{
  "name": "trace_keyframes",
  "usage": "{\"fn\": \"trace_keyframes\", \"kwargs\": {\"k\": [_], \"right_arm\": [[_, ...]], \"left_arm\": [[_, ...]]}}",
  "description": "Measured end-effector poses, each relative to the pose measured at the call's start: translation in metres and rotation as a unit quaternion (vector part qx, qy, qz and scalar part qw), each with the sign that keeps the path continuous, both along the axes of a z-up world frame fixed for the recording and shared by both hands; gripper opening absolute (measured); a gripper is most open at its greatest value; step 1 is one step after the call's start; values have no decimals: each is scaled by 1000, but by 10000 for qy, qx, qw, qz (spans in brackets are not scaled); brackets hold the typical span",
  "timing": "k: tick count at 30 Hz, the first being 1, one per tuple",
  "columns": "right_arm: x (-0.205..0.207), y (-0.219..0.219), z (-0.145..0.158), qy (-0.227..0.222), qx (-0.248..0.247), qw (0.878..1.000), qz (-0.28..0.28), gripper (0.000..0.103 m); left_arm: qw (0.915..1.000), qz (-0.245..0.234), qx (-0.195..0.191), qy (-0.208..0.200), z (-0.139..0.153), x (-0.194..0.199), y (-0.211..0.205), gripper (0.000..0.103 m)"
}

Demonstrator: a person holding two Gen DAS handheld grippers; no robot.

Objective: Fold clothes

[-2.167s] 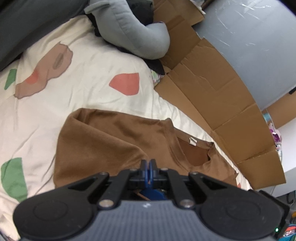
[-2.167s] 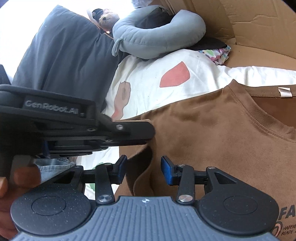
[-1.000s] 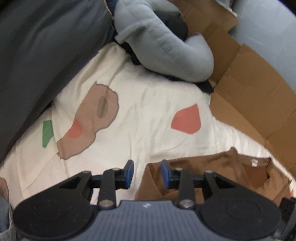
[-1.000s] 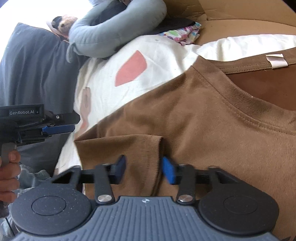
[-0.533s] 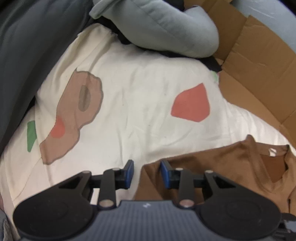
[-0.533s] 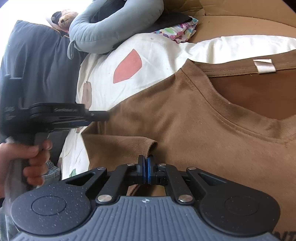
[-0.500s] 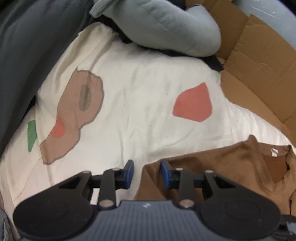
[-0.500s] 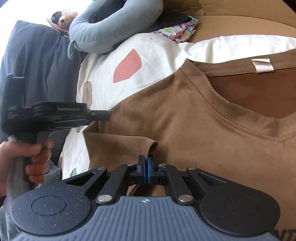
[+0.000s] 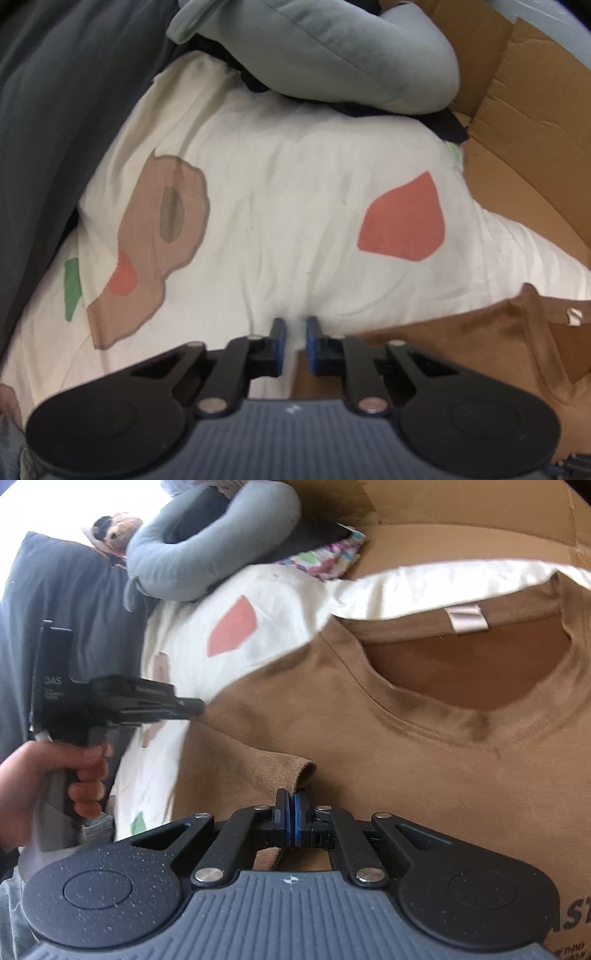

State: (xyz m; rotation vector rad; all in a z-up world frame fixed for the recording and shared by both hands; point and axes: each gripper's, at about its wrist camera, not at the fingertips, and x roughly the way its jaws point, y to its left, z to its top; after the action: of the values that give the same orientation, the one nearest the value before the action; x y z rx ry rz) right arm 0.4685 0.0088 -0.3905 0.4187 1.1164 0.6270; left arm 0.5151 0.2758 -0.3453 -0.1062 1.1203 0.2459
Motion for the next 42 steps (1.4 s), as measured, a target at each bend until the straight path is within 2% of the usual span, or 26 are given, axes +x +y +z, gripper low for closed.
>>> {"fn": "trace_keyframes", "kwargs": {"k": [3, 6, 7, 9, 11, 12, 16, 18, 19, 21, 26, 31, 34, 35, 38, 42], "right_arm": [[-2, -2, -3, 35, -49, 10000, 4, 0], [-2, -3, -1, 1, 12, 10000, 19, 0], [-2, -3, -1, -14, 44, 10000, 18, 0], [-2, -3, 0, -19, 83, 10000, 6, 0], [-1, -3, -2, 10, 88, 10000, -20, 0], [-1, -2, -2, 24, 90, 10000, -34, 0], [-1, -3, -2, 86, 98, 9999, -82, 0], [-3, -2, 0, 88, 95, 9999, -66, 0], [-3, -3, 0, 114, 100, 9999, -69, 0], [-3, -3, 1, 179, 113, 9997, -79, 0], [-6, -3, 5, 261, 59, 9996, -80, 0], [-14, 0, 3, 165, -178, 9997, -78, 0], [-15, 2, -6, 214, -179, 9995, -117, 0], [-15, 1, -8, 235, -111, 9995, -154, 0], [-12, -3, -8, 183, 68, 9996, -223, 1], [-9, -6, -10, 225, 134, 9992, -303, 4]], "left_arm": [[9999, 44, -128, -21, 4, -2, 4, 7], [9993, 22, -348, -126, 14, -8, 9, 13], [9988, 7, -452, -172, 18, -10, 12, 16], [9974, -26, -667, -265, 25, -14, 16, 35], [9967, -48, -779, -213, 25, -11, 17, 43], [9963, -59, -832, -183, 25, -9, 17, 44], [9967, -159, -793, 118, 14, -6, 10, 38], [9962, -128, -841, 195, 5, -10, 7, 15], [9957, -93, -910, 173, 3, -11, 7, 12], [9969, -127, -755, 160, 2, -10, 2, 9], [9991, -302, -241, 176, 4, -5, -13, 8], [9993, -285, -74, 211, 1, -4, -19, 8], [9993, -252, -190, 218, 6, -4, -17, 10], [9993, -256, -242, 145, 10, -5, -16, 13], [9990, -208, -352, -197, 27, -15, -8, 13], [9981, -154, -542, -259, 34, -26, 1, 13]]}}
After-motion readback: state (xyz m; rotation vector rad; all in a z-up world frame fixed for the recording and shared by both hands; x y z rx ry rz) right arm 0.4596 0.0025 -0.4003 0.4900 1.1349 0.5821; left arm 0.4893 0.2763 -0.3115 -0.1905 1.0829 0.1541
